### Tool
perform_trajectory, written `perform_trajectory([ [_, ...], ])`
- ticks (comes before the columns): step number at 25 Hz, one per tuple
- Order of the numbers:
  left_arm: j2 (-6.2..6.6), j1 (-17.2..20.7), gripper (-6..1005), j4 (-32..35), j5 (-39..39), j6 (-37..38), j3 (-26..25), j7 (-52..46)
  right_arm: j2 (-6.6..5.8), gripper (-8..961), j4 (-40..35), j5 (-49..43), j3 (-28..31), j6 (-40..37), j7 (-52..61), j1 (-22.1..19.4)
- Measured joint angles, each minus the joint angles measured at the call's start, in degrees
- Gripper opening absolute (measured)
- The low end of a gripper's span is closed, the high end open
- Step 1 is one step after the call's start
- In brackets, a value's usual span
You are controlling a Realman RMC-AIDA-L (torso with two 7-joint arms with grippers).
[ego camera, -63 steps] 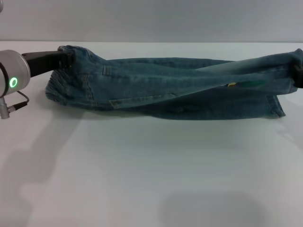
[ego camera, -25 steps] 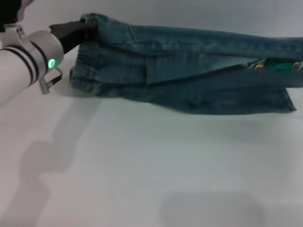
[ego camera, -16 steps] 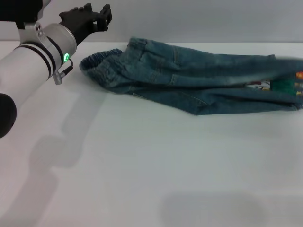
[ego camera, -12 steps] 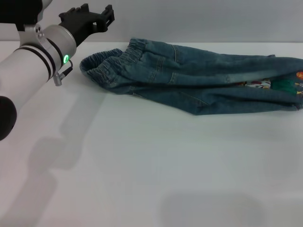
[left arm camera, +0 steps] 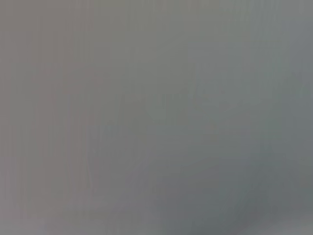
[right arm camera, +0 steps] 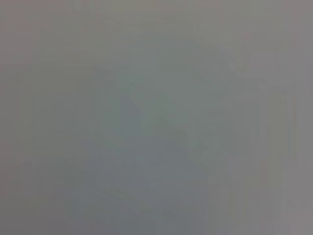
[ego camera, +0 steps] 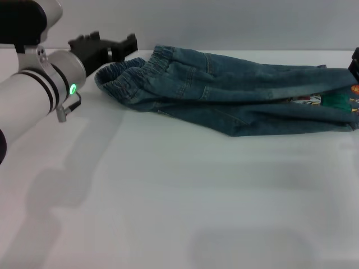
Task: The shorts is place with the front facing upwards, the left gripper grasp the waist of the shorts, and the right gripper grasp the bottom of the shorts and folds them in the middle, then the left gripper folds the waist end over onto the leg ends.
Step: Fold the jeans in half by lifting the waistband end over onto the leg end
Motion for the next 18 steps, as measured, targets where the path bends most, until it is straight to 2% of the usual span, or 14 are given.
perform_trajectory([
  [3, 0.01, 0.1, 836, -0.9, 0.0, -4.4, -0.2, 0.0, 0.40, 781, -2.5, 1.2, -1.3, -3.5, 0.7, 0.0],
  [9, 0.01, 0.2, 848, -2.0, -0.4, -10.8, -1.2, 1.4, 0.07, 804, -5.7, 3.6, -4.8, -4.2, 1.3, 1.5],
  [11, -0.01, 0.2, 849, -2.1, -0.4, -11.6, -1.4, 1.5, 0.00, 608, -6.0, 3.6, -5.8, -3.9, 1.3, 1.8],
  [17, -0.04, -0.3, 850, -1.4, -0.4, -12.6, -1.7, 1.5, -0.03, 359, -5.6, 3.8, -8.4, -3.9, 1.3, 1.6],
  [18, -0.04, -0.3, 851, -1.4, -0.4, -12.6, -1.7, 1.5, -0.02, 340, -5.6, 3.8, -8.6, -3.9, 1.4, 1.6],
])
